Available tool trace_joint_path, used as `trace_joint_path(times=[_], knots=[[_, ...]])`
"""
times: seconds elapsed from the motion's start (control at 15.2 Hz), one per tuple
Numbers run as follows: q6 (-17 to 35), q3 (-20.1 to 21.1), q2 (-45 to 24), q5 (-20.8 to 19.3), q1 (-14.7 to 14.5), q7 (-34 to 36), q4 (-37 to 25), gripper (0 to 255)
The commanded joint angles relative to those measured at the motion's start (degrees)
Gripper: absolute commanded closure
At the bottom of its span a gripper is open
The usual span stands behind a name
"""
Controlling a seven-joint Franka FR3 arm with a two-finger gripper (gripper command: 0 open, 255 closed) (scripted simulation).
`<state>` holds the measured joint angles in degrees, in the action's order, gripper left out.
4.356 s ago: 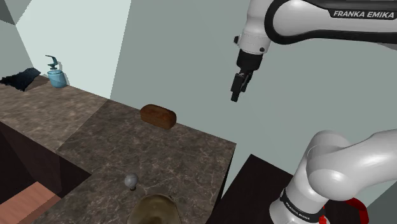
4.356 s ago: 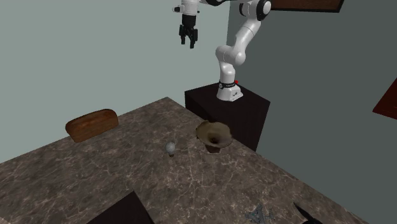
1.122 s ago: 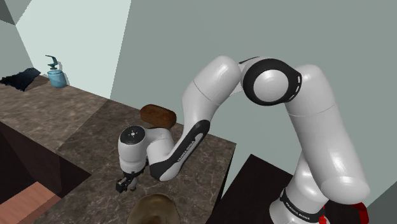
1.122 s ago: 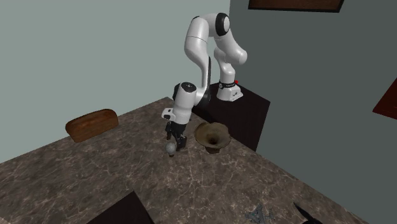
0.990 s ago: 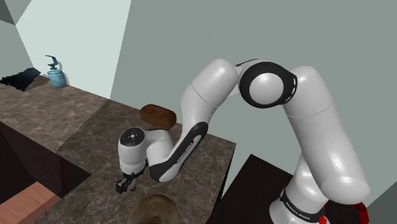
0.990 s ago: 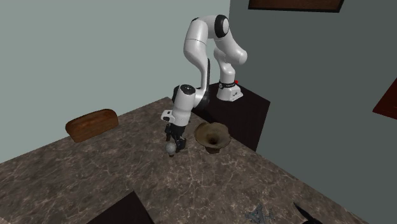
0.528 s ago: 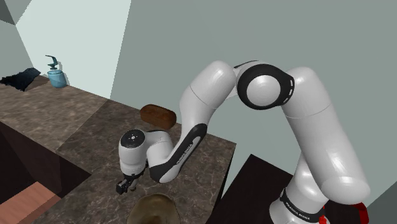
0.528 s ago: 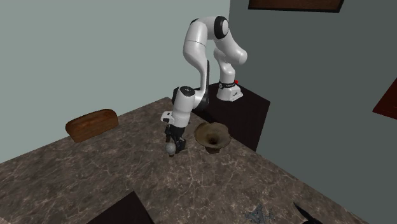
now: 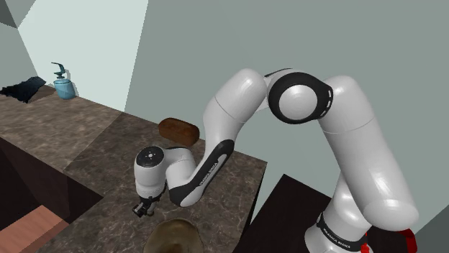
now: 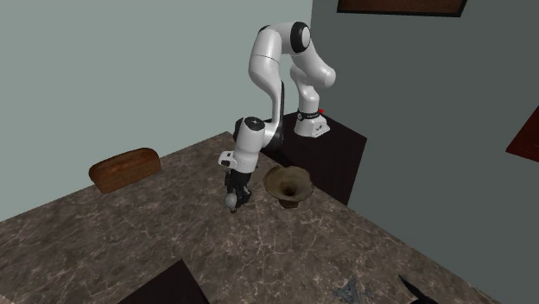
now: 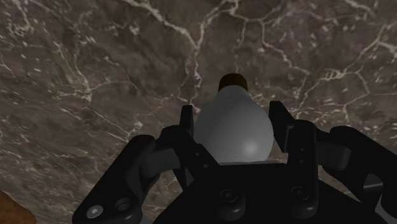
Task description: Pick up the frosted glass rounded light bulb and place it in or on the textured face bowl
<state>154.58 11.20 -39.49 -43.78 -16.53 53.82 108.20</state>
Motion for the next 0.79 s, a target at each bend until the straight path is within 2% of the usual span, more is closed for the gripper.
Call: trace_joint_path(times=[0.0,0.73], knots=[[-0.02,-0.02,-0.01,0.00,0.01,0.00,0.01,255],[-3.71,3.11,5.66,3.55,2.30,-3.61,1.98,255]])
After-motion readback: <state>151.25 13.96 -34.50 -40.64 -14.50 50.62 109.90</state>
